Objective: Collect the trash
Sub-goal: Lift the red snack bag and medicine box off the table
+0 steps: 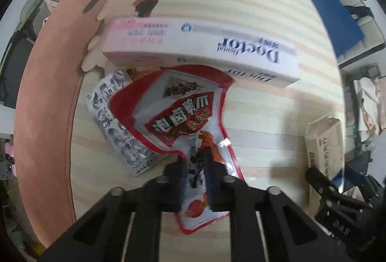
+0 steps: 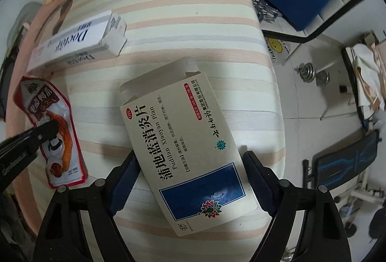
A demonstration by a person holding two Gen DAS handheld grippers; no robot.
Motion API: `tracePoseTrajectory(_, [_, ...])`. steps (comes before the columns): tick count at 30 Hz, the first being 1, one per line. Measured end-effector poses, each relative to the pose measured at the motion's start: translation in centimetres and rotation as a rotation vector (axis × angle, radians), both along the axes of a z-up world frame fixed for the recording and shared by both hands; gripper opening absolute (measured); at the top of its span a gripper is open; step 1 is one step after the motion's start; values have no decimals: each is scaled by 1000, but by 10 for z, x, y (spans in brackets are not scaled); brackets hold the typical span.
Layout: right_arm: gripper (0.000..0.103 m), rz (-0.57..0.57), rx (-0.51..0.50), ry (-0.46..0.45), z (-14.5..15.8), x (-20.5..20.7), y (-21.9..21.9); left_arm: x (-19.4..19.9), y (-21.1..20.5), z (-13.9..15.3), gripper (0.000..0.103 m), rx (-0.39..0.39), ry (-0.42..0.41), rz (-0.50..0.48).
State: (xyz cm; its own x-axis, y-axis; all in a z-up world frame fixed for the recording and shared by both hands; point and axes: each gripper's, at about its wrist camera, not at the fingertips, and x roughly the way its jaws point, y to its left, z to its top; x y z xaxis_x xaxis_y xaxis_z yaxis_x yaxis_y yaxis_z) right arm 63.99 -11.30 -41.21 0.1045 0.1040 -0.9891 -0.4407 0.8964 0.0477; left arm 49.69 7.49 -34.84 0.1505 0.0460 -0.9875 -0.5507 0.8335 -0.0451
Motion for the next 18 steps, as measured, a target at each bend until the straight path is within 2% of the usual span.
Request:
tracePoseTrajectory(9, [86, -38, 67, 3, 14, -2, -13, -31, 24, 27, 5, 2, -39, 29])
tracePoseTrajectory(12, [86, -43, 86, 1, 30, -20, -9, -43, 27, 41, 5, 21, -60, 31])
tracePoseTrajectory(13, [86, -42, 92, 1, 38, -28, -6, -48, 29, 37, 5, 27, -64, 32])
tracePoseTrajectory(18, [86, -31, 128, -15, 54, -45, -3, -67, 24, 55, 5, 55, -100, 27])
